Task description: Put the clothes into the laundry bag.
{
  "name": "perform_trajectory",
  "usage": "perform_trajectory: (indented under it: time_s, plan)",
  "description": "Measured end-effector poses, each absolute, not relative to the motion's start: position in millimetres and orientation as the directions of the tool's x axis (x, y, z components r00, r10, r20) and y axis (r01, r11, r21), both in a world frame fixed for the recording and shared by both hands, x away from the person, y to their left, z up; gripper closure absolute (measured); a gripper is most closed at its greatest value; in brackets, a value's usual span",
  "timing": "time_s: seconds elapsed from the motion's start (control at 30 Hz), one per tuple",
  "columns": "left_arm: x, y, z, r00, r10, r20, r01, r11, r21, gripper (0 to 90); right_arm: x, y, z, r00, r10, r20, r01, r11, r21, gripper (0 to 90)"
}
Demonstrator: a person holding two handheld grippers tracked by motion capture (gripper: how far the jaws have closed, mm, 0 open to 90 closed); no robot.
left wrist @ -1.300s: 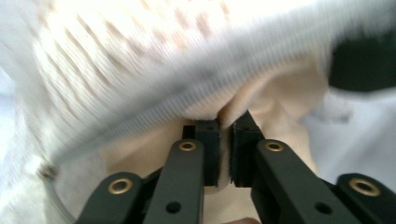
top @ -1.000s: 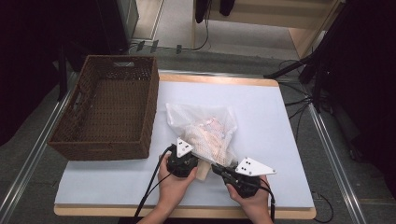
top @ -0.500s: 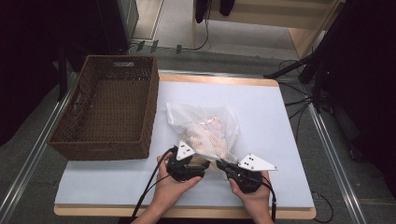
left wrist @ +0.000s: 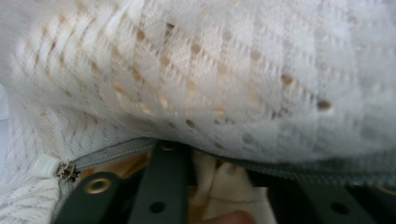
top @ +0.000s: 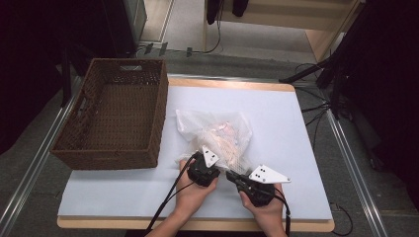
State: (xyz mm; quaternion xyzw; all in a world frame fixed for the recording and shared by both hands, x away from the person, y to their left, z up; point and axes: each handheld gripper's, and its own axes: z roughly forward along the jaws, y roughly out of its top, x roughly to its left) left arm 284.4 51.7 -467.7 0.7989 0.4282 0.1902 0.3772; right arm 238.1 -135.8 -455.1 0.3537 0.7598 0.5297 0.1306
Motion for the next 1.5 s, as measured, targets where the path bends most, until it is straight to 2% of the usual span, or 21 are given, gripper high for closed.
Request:
perform_trajectory:
  time_s: [0.1,0.17,0.23,0.37,0.43,0.5,0.57,0.7,0.83,0.87,0.97,1.0,1.07,1.1,1.13,1.17,1.2,1.27,1.37,1.43,1.5]
  plan:
    - [284,56,-462,0.575,0.811,-0.107,0.535,-0.273,0.799,78.8,237,-135,-454,-0.716,0.675,0.177,0.396,0.183,0.900,88.9]
    - [287,59,-459,0.559,0.804,-0.203,0.553,-0.179,0.814,79.0,235,-134,-452,-0.719,0.673,0.173,0.387,0.182,0.904,88.9]
    - [293,64,-458,0.520,0.784,-0.340,0.587,-0.038,0.809,79.0,234,-135,-452,-0.717,0.674,0.176,0.390,0.179,0.903,89.0]
    - [301,62,-466,0.435,0.829,-0.353,0.545,0.070,0.836,78.7,234,-137,-454,-0.719,0.672,0.180,0.406,0.195,0.893,89.3]
    - [311,61,-473,0.370,0.845,-0.387,0.601,0.099,0.793,78.0,234,-138,-455,-0.724,0.667,0.176,0.417,0.220,0.882,89.4]
    - [318,59,-473,0.333,0.873,-0.355,0.630,0.074,0.773,76.8,235,-139,-457,-0.725,0.668,0.169,0.427,0.242,0.871,89.4]
    - [322,53,-471,0.383,0.876,-0.293,0.636,-0.021,0.771,72.9,236,-142,-457,-0.717,0.674,0.178,0.435,0.233,0.870,89.4]
    - [311,64,-466,0.500,0.825,-0.263,0.608,-0.118,0.786,53.6,241,-150,-458,-0.693,0.694,0.196,0.447,0.200,0.872,89.3]
    - [295,76,-465,0.555,0.812,-0.182,0.564,-0.207,0.800,44.0,247,-155,-461,-0.663,0.714,0.225,0.464,0.156,0.872,88.8]
    - [293,77,-466,0.565,0.809,-0.163,0.562,-0.233,0.794,42.9,248,-155,-460,-0.660,0.717,0.226,0.461,0.149,0.875,87.8]
    - [294,73,-469,0.571,0.810,-0.133,0.559,-0.266,0.785,41.5,247,-152,-458,-0.646,0.734,0.211,0.433,0.124,0.893,75.7]
    - [296,71,-470,0.566,0.814,-0.133,0.563,-0.264,0.783,41.6,247,-150,-457,-0.641,0.740,0.204,0.422,0.118,0.899,74.3]
    - [298,65,-469,0.555,0.825,-0.105,0.564,-0.281,0.776,45.0,248,-145,-454,-0.645,0.737,0.202,0.410,0.111,0.905,81.6]
    - [299,62,-469,0.544,0.835,-0.079,0.566,-0.296,0.769,50.5,249,-143,-454,-0.653,0.730,0.201,0.406,0.114,0.907,86.2]
    - [301,61,-469,0.551,0.831,-0.079,0.567,-0.302,0.766,59.9,249,-141,-453,-0.657,0.727,0.198,0.408,0.122,0.905,88.5]
    - [302,60,-469,0.554,0.827,-0.091,0.573,-0.300,0.762,78.7,250,-138,-454,-0.662,0.723,0.197,0.412,0.131,0.902,88.9]
    - [303,58,-469,0.558,0.824,-0.093,0.573,-0.302,0.762,82.6,251,-136,-455,-0.666,0.719,0.200,0.415,0.134,0.900,89.0]
    - [303,56,-466,0.582,0.804,-0.120,0.549,-0.279,0.788,85.1,252,-133,-458,-0.668,0.718,0.194,0.419,0.147,0.896,89.1]
    - [304,59,-455,0.587,0.790,-0.177,0.476,-0.159,0.865,85.5,251,-132,-457,-0.671,0.717,0.186,0.412,0.153,0.898,89.3]
    - [305,58,-452,0.572,0.805,-0.156,0.424,-0.128,0.896,85.5,250,-132,-456,-0.673,0.716,0.184,0.406,0.150,0.901,89.4]
    - [313,55,-457,0.545,0.823,-0.160,0.444,-0.122,0.888,85.2,248,-132,-455,-0.674,0.714,0.188,0.411,0.152,0.899,89.4]
